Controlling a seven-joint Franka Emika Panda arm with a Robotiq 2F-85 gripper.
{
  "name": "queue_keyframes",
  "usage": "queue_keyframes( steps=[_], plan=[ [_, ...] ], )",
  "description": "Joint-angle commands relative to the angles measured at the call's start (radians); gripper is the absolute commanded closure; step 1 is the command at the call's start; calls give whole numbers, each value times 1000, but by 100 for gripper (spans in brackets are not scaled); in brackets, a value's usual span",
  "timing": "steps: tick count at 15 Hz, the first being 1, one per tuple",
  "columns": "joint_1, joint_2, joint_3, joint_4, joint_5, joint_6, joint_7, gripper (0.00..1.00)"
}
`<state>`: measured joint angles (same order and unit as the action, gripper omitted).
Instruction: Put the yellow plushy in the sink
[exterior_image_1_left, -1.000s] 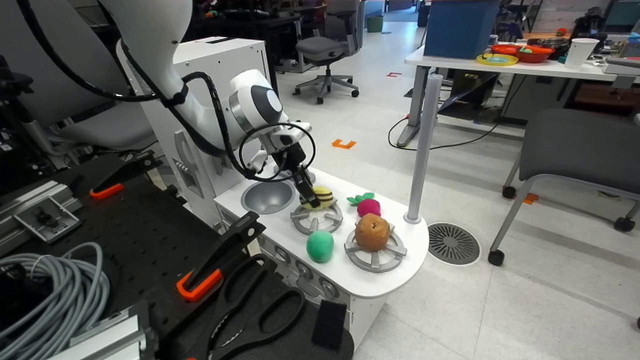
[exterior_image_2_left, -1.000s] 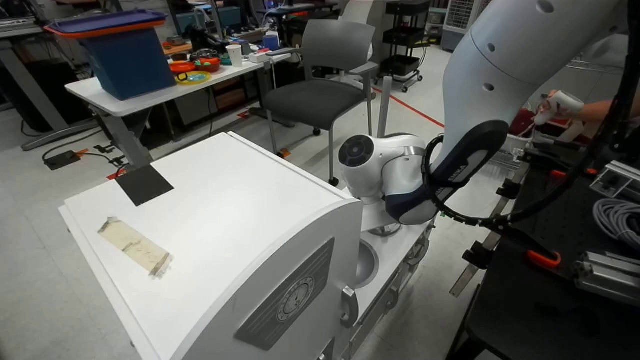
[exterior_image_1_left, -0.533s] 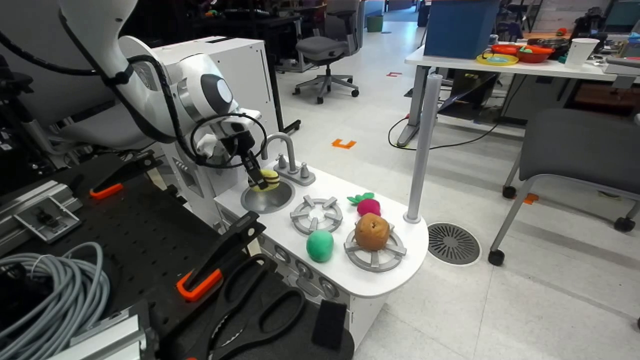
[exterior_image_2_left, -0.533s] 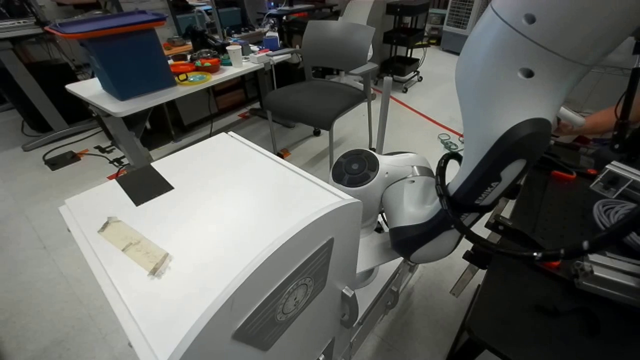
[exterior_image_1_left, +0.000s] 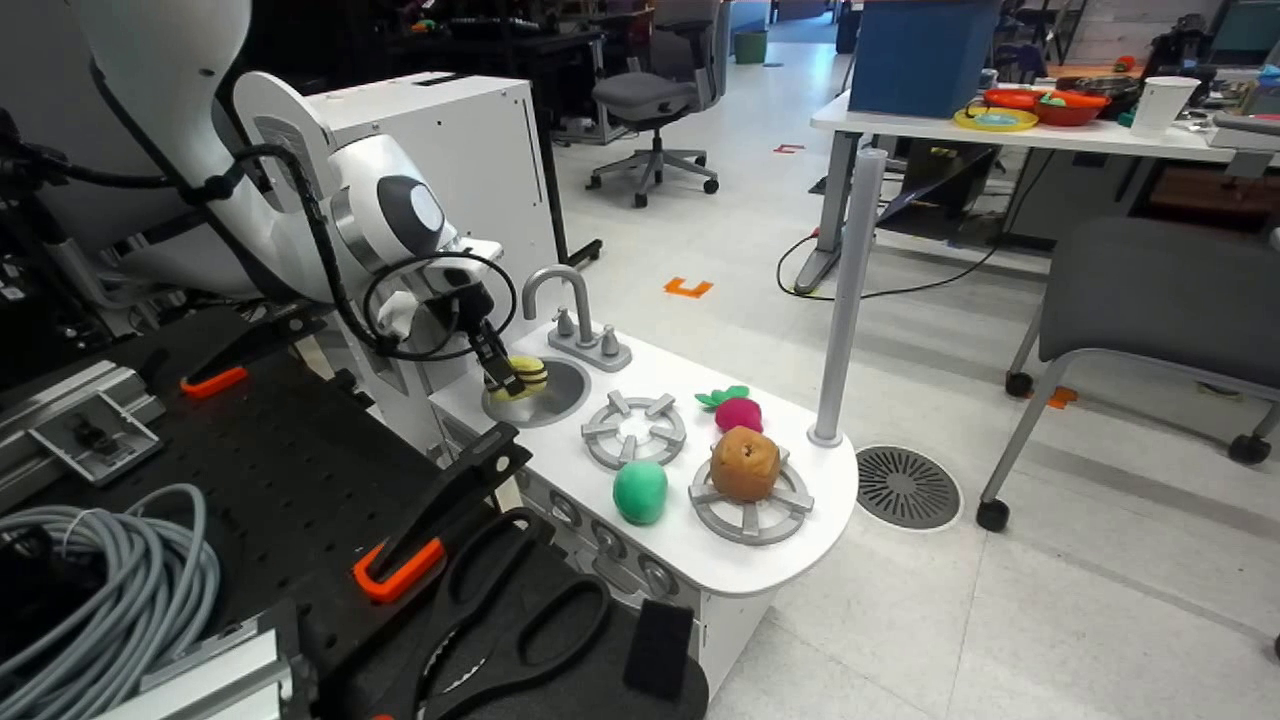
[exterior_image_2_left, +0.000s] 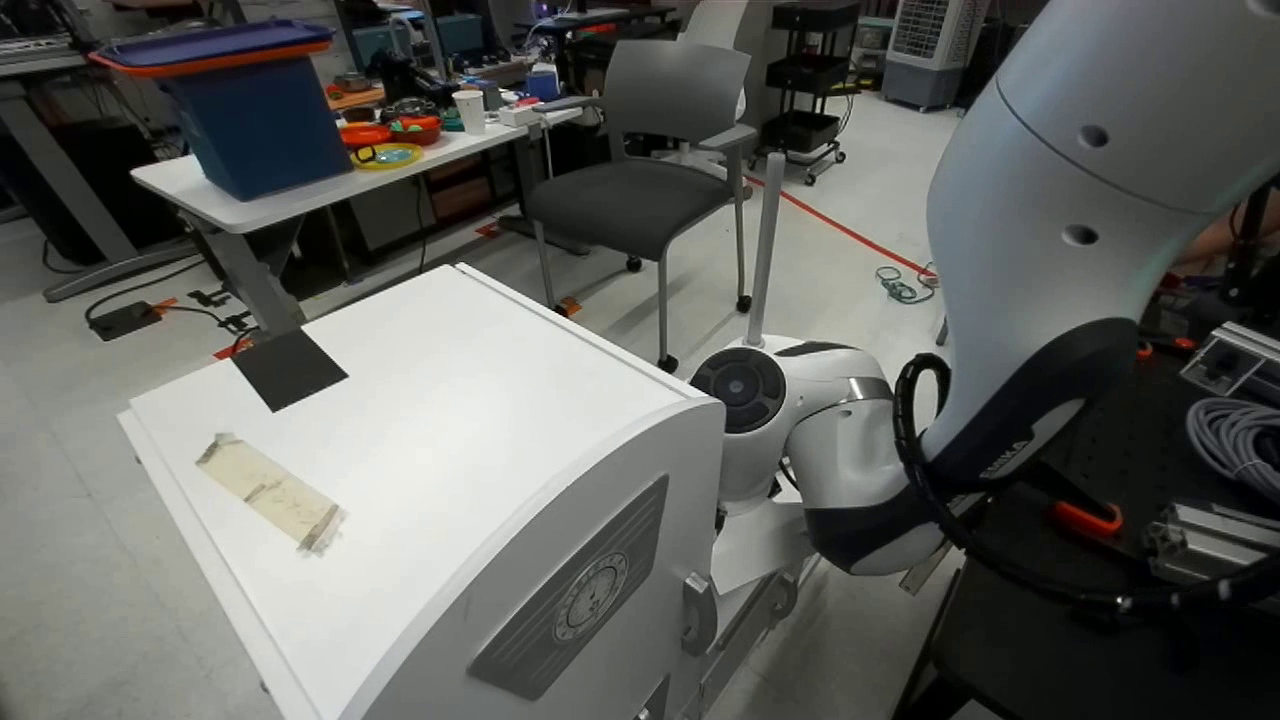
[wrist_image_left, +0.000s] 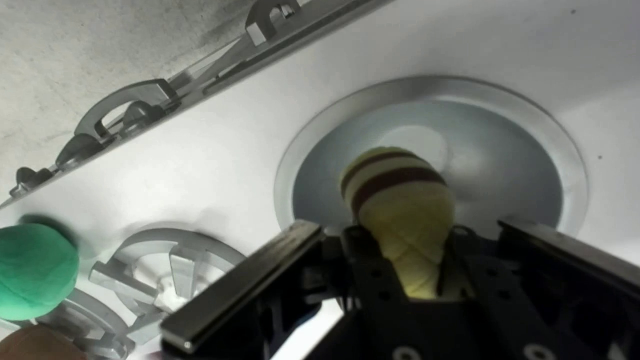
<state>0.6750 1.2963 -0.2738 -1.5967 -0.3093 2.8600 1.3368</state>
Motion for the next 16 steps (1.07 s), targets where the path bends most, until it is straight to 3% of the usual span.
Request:
queue_keyframes(
  steps=[1, 2, 3, 5, 11, 13, 16],
  plan=[
    [56, 74, -86, 83, 65, 22, 16, 96],
    [60, 89, -98, 100, 77, 9, 14, 84],
    [61, 107, -107, 114, 86, 1, 9, 59],
    [63, 130, -118, 130, 100, -5, 6, 51],
    [47, 79, -75, 77, 116, 7, -43, 7],
    [30, 27, -44, 34, 126, -5, -66, 0],
    [16, -126, -5, -147, 136, -54, -131, 0]
  ],
)
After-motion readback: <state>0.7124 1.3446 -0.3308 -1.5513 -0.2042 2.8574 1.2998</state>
